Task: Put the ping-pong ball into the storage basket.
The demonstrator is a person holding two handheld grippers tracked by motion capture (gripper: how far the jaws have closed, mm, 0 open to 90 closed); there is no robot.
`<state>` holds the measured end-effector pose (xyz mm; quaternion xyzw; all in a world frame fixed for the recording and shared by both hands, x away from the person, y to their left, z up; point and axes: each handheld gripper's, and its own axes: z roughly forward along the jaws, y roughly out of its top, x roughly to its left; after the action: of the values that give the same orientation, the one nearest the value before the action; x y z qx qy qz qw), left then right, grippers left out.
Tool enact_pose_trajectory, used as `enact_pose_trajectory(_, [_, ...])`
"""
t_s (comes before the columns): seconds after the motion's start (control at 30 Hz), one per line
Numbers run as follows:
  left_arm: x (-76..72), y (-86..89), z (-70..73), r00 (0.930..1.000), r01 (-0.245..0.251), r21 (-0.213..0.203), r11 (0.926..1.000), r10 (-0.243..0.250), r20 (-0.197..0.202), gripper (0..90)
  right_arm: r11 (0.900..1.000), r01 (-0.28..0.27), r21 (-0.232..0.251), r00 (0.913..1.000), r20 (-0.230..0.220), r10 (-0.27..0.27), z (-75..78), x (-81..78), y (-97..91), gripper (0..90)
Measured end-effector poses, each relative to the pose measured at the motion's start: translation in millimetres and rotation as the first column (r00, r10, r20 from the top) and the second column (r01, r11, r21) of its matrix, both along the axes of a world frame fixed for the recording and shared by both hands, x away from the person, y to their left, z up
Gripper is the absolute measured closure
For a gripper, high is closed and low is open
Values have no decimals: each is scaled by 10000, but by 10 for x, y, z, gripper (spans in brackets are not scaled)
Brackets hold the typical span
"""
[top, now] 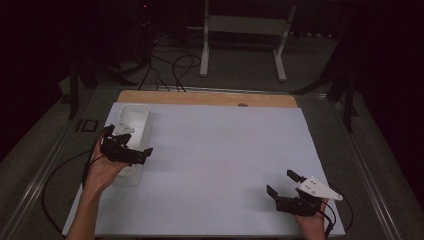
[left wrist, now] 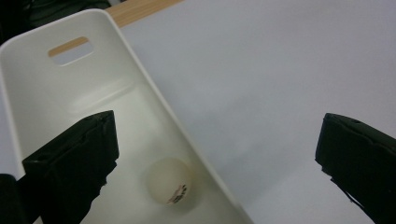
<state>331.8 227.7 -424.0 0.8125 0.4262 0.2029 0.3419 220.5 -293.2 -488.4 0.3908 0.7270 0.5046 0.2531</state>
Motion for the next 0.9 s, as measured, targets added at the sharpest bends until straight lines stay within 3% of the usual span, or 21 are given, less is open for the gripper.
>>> enact_pose_trajectory(0.23, [-102,-12,-93,9981,50,-417,9991,-25,612,1,10000,0,-21,10000,0,0,-1,-1,0,79])
enact_pose_trajectory(0.3, [-146,-15,-77,9951,116,-430,9990,-73,991,1,10000,19,-14,10000,-18,-19,0,-1,-2,79])
enact_pose_trajectory(0.37, [-188,-11,-68,9924,175,-699,9974,-88,1228,1,10000,26,-10,10000,-4,-26,2,-3,-3,80])
enact_pose_trajectory(0.53, [-297,8,-89,9863,234,-1112,9935,-48,1650,1,10000,21,-6,10000,16,-21,3,-6,-6,80])
enact_pose_trajectory(0.63, [-376,18,-125,9840,393,-1469,9884,-126,1779,2,10000,15,-15,10000,6,-15,2,-7,-5,80])
enact_pose_trajectory(0.8, [-504,0,-209,9798,582,-1508,9869,-275,1983,2,10000,22,-18,10000,-1,-22,4,-11,-2,80])
enact_pose_trajectory(0.9, [-563,8,-279,9806,567,-1674,9843,-235,1944,2,10000,21,-30,10000,-10,-21,5,-13,-1,79])
